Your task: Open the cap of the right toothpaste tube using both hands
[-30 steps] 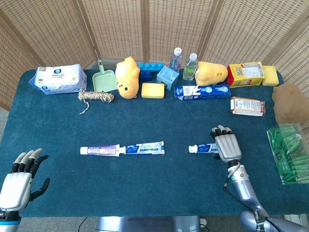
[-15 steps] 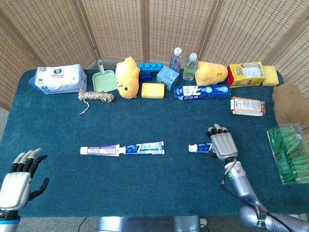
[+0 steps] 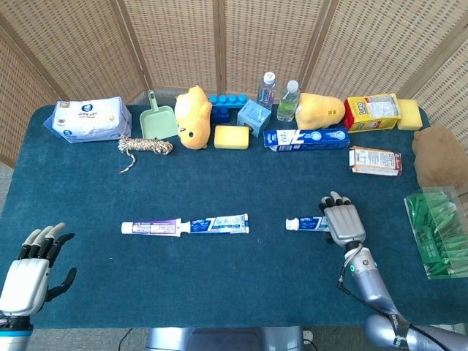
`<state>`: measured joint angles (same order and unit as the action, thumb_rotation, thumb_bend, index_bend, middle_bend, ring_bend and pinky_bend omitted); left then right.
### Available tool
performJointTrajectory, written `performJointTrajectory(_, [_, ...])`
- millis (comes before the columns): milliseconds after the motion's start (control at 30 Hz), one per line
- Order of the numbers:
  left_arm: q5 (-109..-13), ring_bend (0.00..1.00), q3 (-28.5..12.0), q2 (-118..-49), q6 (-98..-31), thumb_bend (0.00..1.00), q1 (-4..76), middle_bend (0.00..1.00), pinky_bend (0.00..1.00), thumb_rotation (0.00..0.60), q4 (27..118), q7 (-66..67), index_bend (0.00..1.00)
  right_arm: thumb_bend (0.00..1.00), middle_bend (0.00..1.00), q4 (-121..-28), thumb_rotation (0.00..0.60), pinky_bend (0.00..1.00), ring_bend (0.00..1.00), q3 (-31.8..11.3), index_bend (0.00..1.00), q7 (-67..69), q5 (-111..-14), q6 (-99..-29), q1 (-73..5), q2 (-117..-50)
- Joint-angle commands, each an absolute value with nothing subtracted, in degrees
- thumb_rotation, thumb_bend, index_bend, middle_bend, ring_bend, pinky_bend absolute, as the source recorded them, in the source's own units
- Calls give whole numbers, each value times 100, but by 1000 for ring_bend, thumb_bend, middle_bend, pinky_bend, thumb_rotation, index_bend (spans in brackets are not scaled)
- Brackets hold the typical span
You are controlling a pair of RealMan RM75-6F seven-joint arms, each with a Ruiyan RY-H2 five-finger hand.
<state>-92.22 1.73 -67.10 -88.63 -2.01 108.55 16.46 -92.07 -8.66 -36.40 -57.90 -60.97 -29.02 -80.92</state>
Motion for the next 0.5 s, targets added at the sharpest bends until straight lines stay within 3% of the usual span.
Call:
performJointTrajectory(33, [-9222, 104, 176, -6719, -8861, 315, -197, 116, 73, 600, 10841, 1638, 188, 262, 236, -9244, 600, 206, 93, -812, 328, -3656, -5801, -6172, -2875, -8078])
performJointTrajectory(500, [-9238, 103, 205, -6736, -8901, 315, -212, 115, 73, 600, 10777, 1560, 188, 258, 236, -9024, 600, 206, 92, -789, 319, -3681, -5451, -6031, -3040, -8172])
